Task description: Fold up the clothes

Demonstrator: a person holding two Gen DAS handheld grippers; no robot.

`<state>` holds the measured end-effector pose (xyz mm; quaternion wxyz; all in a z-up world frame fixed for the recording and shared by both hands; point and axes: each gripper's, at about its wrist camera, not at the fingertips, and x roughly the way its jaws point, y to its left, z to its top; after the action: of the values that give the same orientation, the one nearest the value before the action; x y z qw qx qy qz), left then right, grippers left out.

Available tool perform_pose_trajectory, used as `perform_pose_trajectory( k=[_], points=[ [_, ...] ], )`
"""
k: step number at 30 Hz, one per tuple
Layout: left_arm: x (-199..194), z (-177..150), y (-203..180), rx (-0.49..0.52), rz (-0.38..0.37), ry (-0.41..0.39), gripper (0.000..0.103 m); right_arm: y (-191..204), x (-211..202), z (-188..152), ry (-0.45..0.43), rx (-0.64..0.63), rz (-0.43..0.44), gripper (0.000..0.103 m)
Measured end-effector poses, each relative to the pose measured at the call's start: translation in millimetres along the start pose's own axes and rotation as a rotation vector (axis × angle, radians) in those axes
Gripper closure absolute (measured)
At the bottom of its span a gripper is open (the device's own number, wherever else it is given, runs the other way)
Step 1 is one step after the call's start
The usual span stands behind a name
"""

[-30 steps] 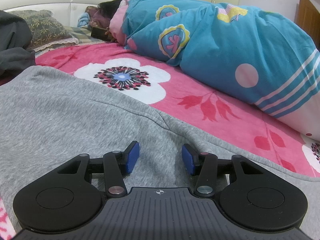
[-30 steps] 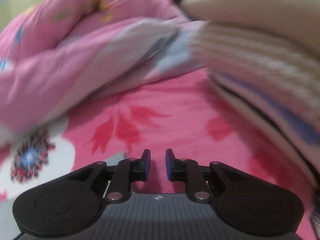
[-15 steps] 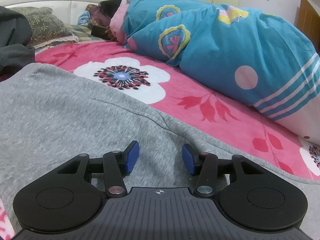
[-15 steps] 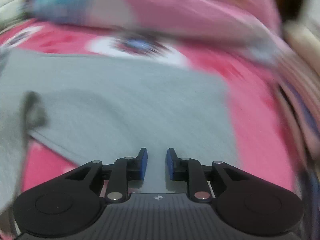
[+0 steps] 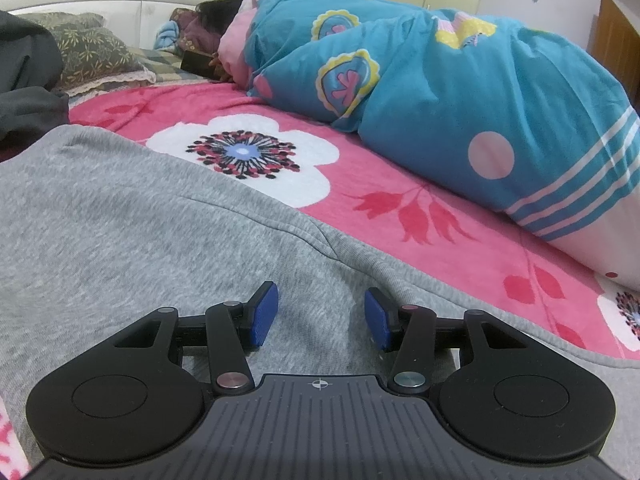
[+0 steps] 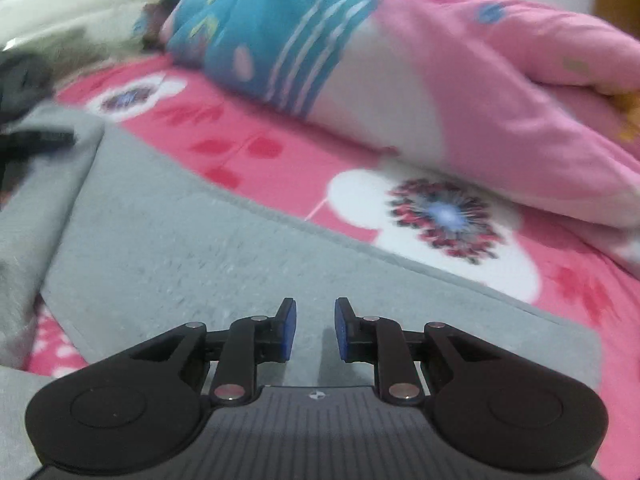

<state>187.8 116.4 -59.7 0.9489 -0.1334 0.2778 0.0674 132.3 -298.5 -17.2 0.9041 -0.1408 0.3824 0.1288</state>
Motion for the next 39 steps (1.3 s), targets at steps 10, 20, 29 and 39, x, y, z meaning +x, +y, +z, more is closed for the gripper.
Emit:
perform_pose_trajectory(
  k=[10,20,29,39],
  points=[
    [0.2,0.2,-0.3,0.003,0.000,0.002,0.054,-163.7,-67.3,-111.6,0.119,0.504,-0.455,0.066],
    [-0.3,-0.1,-1.0,0.008,0.003,0.001,0.054,-59.8,-64.2,-57.3,-0.041,0.308,-0.059,0.068],
    [0.2,0.2,-0.3,0.005,-0.002,0.003,0.054,-72.8,-97.2,-119.3,0.090,0.342,-0.168,0.068],
    [0.4,0.6,0.3,0.001,-0.005,0.003,0.054,-29.2,-171.4,-108.8,-0.030,0.383,-0.239,0.066]
  ],
)
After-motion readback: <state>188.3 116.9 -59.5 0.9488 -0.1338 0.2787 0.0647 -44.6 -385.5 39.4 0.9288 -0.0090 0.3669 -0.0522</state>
